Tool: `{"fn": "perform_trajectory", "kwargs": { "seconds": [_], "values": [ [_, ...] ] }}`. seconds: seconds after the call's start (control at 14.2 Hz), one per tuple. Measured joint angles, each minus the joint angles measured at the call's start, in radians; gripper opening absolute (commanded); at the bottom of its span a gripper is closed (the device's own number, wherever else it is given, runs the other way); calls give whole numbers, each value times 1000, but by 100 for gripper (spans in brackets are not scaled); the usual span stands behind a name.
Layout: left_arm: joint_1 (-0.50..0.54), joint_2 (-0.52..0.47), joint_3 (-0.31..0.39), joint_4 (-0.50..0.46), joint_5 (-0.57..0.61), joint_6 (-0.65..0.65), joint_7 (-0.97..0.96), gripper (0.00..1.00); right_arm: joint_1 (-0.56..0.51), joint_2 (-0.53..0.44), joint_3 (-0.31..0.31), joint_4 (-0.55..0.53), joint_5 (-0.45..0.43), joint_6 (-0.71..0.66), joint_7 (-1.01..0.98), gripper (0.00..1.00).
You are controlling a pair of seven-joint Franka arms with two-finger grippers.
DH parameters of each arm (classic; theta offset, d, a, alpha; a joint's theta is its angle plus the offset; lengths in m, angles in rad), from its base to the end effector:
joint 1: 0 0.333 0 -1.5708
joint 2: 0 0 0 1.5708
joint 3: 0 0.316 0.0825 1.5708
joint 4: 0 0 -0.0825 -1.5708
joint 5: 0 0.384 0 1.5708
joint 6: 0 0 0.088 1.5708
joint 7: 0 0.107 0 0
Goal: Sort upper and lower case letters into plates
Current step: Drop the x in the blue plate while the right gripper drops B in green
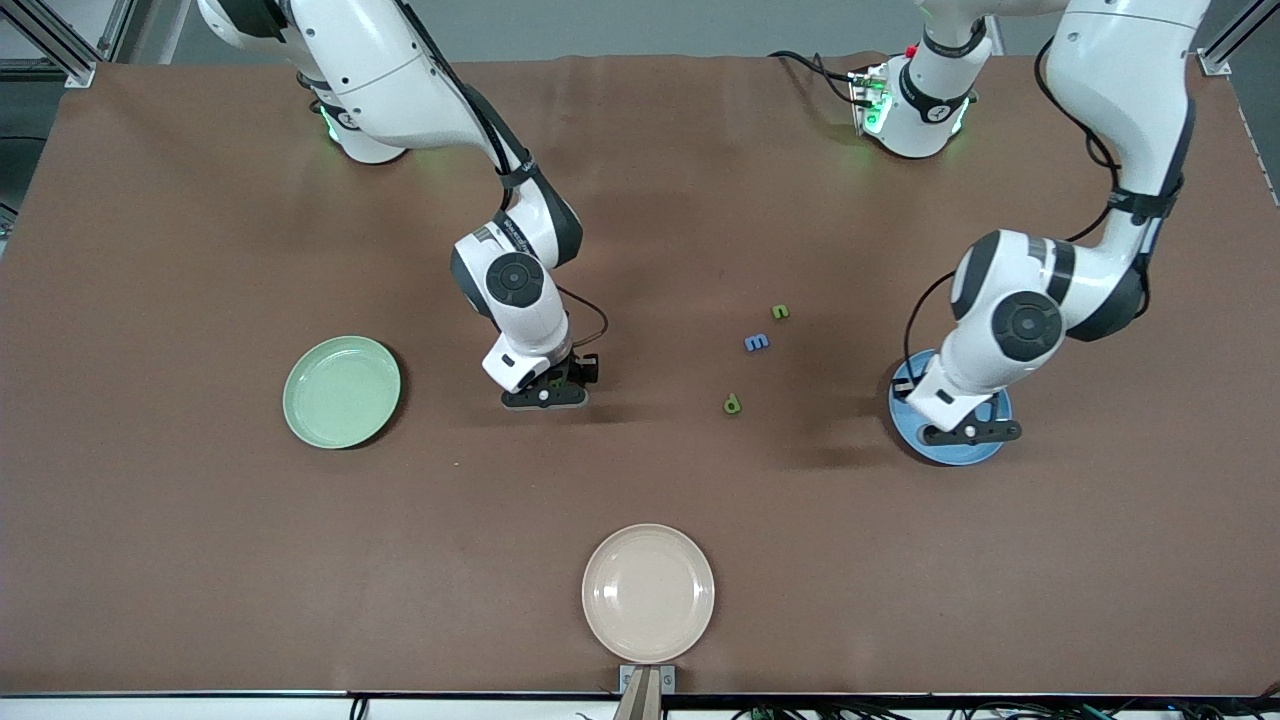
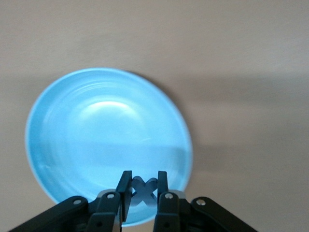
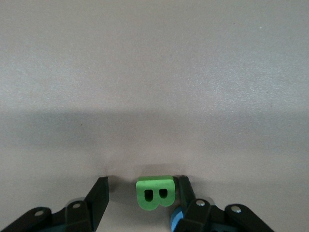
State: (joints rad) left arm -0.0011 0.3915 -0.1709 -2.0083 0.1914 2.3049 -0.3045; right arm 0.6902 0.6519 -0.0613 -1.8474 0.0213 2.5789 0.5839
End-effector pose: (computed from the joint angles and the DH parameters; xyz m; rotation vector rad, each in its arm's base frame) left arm 0.5875 -0.0956 0.2546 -3.0509 -0.0119 0.1012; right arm 0.5243 0.3838 0.1771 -3.1124 -0.0646 -0.1254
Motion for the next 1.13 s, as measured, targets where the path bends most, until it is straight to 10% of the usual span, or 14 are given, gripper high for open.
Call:
{"fn": "perform_trajectory", "kwargs": {
  "seconds": [0.49, 0.78, 0.85, 0.99, 1.13],
  "values": [
    [104, 32, 2, -99, 36, 192, 130, 11, 0, 2, -12, 11, -26, -5, 5, 2],
    [135, 63, 3, -99, 116, 215, 127, 13, -1, 2, -17, 20, -26, -41, 41, 0],
    [138, 63, 3, -99, 119, 215, 127, 22, -5, 2, -21, 27, -26, -67, 41, 0],
    [138, 63, 1, -99, 120, 215, 128, 88, -32, -11, -29, 41, -27, -134, 24, 0],
    [134, 63, -3, -94, 123, 219, 128, 100, -93, -60, -33, 53, -27, -231, -52, 0]
  ]
}}
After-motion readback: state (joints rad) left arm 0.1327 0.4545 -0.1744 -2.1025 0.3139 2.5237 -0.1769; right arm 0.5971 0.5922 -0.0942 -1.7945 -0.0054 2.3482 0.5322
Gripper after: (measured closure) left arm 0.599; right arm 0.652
